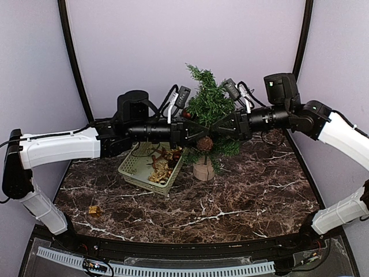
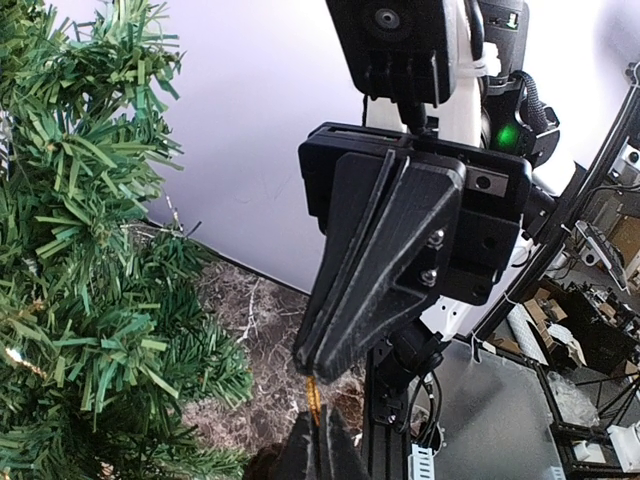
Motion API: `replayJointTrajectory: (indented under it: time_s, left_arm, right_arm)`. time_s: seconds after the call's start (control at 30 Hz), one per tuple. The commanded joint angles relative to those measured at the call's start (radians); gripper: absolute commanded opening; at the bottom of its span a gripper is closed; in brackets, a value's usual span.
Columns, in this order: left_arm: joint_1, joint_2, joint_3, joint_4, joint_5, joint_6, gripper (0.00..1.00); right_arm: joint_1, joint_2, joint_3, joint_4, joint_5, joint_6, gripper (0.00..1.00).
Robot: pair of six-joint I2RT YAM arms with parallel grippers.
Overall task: Decorate the small christmas tree
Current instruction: Hang the ornament pinecone on the branch.
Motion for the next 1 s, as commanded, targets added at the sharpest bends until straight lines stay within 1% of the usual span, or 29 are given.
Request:
replayJointTrajectory:
  time_s: [0.0, 0.3, 0.4, 0.53, 0.73, 0.8, 0.87, 0.93, 0.97]
  left_arm:
    - [0.010, -0.018, -0.012, 0.033, 0.026, -0.013, 0.03]
    - [0.011, 0.007, 0.004, 0.046, 0.074, -0.014, 0.03]
    - [0.012, 0.011, 0.001, 0.058, 0.093, -0.005, 0.00]
    - [0.012, 0.002, -0.014, 0.086, 0.101, -0.001, 0.00]
    - [0.011, -0.016, -0.031, 0.113, 0.111, -0.005, 0.00]
    - [0.011, -0.018, -0.031, 0.111, 0.116, -0.006, 0.00]
    - [0.011, -0.020, -0.033, 0.111, 0.119, -0.007, 0.00]
    - [0.011, -0.021, -0.036, 0.115, 0.120, -0.009, 0.00]
    - [0.011, -0.024, -0.037, 0.117, 0.120, -0.010, 0.00]
  right_arm:
    - [0.005, 0.002, 0.017, 0.032, 0.027, 0.003, 0.00]
    - [0.005, 0.003, 0.007, 0.068, -0.014, 0.009, 0.00]
    - [0.005, 0.004, -0.004, 0.091, -0.022, 0.029, 0.00]
    - [0.004, -0.007, -0.061, 0.199, -0.089, 0.094, 0.20]
    - [0.004, -0.012, -0.095, 0.291, -0.147, 0.145, 0.36]
    - [0.004, -0.015, -0.102, 0.313, -0.157, 0.157, 0.36]
    - [0.003, -0.018, -0.107, 0.331, -0.169, 0.169, 0.35]
    - [0.002, -0.019, -0.112, 0.346, -0.181, 0.179, 0.28]
    - [0.002, -0.020, -0.113, 0.346, -0.182, 0.180, 0.26]
